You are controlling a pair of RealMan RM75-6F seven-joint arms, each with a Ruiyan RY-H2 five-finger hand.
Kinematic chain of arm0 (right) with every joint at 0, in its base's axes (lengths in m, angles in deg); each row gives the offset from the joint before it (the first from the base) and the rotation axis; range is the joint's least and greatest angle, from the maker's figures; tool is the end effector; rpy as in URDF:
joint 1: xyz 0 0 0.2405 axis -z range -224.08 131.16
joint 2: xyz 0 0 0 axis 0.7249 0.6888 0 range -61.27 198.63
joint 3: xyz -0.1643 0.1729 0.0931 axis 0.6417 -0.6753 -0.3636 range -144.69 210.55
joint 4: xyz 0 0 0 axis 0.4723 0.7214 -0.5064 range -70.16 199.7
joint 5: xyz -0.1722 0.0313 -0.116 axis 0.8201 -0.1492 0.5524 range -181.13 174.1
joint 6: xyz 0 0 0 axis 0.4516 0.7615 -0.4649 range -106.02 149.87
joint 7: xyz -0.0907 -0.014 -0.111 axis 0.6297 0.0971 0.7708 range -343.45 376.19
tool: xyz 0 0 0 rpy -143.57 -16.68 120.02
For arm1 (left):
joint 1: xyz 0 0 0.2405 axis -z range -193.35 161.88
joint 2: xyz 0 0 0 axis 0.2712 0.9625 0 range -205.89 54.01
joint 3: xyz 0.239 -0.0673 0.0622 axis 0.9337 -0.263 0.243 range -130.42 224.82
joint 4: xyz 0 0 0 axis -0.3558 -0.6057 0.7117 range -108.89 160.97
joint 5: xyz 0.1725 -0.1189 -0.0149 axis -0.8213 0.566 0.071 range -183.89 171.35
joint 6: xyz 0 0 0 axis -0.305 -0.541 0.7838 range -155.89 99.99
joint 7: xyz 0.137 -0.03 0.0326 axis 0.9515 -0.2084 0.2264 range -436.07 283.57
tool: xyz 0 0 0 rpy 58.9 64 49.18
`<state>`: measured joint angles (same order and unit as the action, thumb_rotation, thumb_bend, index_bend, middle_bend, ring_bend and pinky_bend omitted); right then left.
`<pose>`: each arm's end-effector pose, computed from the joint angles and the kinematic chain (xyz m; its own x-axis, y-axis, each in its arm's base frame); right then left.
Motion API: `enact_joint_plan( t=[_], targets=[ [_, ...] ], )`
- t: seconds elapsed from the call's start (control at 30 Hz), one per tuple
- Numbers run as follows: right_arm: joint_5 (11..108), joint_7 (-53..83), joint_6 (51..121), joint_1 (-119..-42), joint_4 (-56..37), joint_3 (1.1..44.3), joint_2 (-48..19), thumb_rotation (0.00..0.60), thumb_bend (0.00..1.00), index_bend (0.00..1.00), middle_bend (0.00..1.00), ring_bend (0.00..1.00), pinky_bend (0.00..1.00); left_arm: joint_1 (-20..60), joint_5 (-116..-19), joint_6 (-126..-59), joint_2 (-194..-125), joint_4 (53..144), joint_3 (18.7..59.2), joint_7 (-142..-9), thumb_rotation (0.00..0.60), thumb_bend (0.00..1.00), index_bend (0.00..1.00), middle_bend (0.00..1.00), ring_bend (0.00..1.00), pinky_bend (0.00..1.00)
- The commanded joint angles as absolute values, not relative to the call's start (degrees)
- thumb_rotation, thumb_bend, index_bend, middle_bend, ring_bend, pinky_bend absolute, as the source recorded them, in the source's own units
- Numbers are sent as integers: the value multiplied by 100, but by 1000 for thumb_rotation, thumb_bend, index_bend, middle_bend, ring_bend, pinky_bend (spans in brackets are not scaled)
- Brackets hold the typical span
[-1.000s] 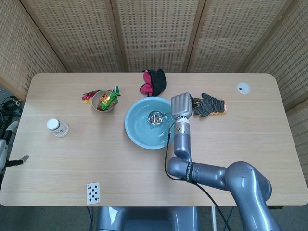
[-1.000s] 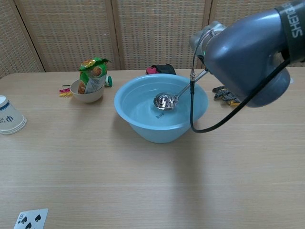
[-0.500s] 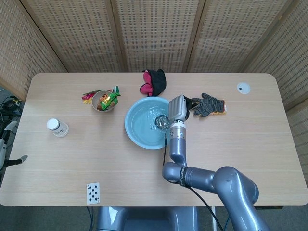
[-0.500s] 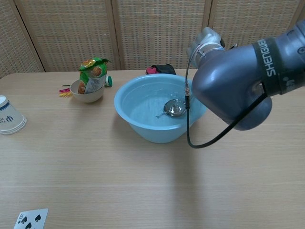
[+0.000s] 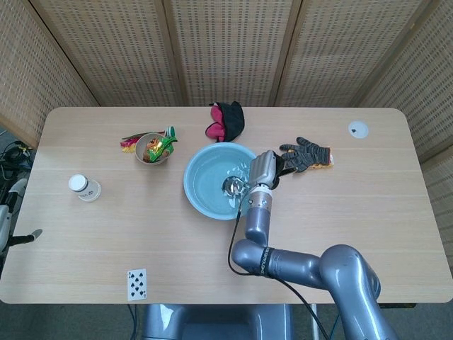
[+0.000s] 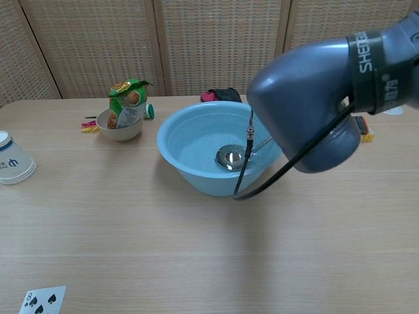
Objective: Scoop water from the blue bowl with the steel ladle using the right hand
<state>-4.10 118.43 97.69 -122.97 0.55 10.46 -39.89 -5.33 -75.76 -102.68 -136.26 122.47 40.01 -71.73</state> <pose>-0.0387 -0.4182 -0.0559 0.9284 -0.3342 0.1627 -0.1997 -0.0794 0.9766 -0.3211 0.2222 0.1744 0.3973 0.0817 0.9140 0.8993 0.1637 -0.4055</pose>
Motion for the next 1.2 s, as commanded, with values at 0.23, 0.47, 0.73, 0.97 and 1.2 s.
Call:
enact_joint_plan(
  t=[0.23, 0.47, 0.73, 0.97, 1.2],
  targets=[
    [-1262, 12037, 9919, -12217, -595, 135, -3606, 600, 857, 831, 1000, 965, 1000, -524, -7628, -10247, -13625, 12233, 4019, -7254, 600, 0, 0, 0, 0, 0],
    [-1638, 12014, 10045, -12159, -946, -264, -3282, 600, 864, 849, 1000, 965, 1000, -520, -7625, -10246, -13628, 12228, 4024, -7247, 600, 0, 0, 0, 0, 0],
    [-1881, 11961, 10172, -12149, -1215, -527, -2951, 600, 865, 852, 1000, 965, 1000, -495, -7605, -10200, -13647, 12202, 4037, -7204, 600, 0, 0, 0, 0, 0],
    [-2112, 11912, 10238, -12159, -1348, -730, -2694, 600, 865, 854, 1000, 965, 1000, -482, -7576, -10181, -13656, 12191, 4034, -7191, 600, 0, 0, 0, 0, 0],
    [-2285, 11848, 10331, -12200, -1456, -881, -2483, 600, 865, 857, 1000, 965, 1000, -473, -7563, -10168, -13662, 12182, 4037, -7184, 600, 0, 0, 0, 0, 0]
  ],
)
